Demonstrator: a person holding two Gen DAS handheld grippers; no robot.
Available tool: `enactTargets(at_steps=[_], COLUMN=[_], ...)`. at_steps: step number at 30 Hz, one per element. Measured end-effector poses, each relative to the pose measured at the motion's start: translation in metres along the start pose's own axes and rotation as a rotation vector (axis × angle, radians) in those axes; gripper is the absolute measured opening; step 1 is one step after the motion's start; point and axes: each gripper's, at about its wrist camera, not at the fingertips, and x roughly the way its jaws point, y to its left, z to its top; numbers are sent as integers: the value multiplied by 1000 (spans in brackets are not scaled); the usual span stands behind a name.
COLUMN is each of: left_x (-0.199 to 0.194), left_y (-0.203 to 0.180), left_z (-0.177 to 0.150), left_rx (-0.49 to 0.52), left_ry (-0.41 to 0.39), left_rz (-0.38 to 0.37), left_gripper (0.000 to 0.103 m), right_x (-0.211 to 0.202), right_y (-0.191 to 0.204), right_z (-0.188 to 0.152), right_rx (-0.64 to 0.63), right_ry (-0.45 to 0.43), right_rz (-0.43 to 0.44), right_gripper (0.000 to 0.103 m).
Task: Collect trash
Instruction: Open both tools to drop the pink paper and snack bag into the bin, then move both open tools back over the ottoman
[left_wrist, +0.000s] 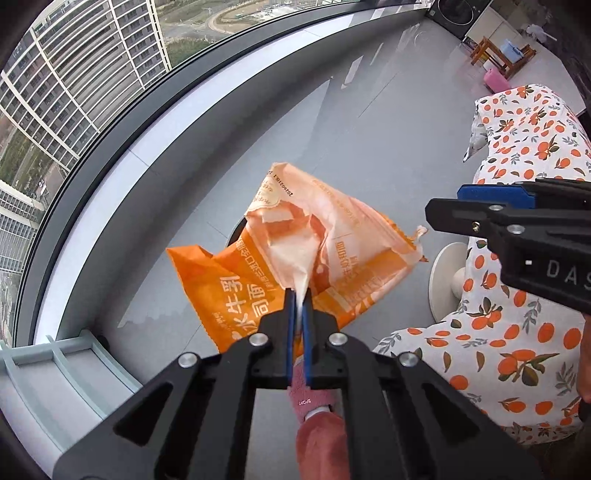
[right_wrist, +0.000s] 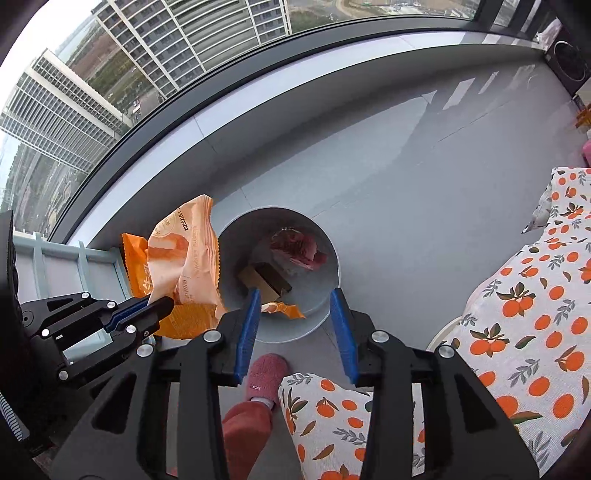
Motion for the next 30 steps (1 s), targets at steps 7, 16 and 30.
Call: enactTargets(at_steps=[7,16,30], left_x=[18,11,-91], left_y=[-22,-36,-126], left_z=[6,16,24], left_rx=[52,105,277], left_ry=[49,8,-42], left_rz=[-17,48,-14], left_gripper=[7,66,66], right_x=[-20,-40,-126], right_y=[-23,-48,-99], right_z=[-6,-24,-74], right_rx=[56,125,259], right_ry=[-31,-68,-148], right_rz=[5,22,14], right_gripper=[37,37,37])
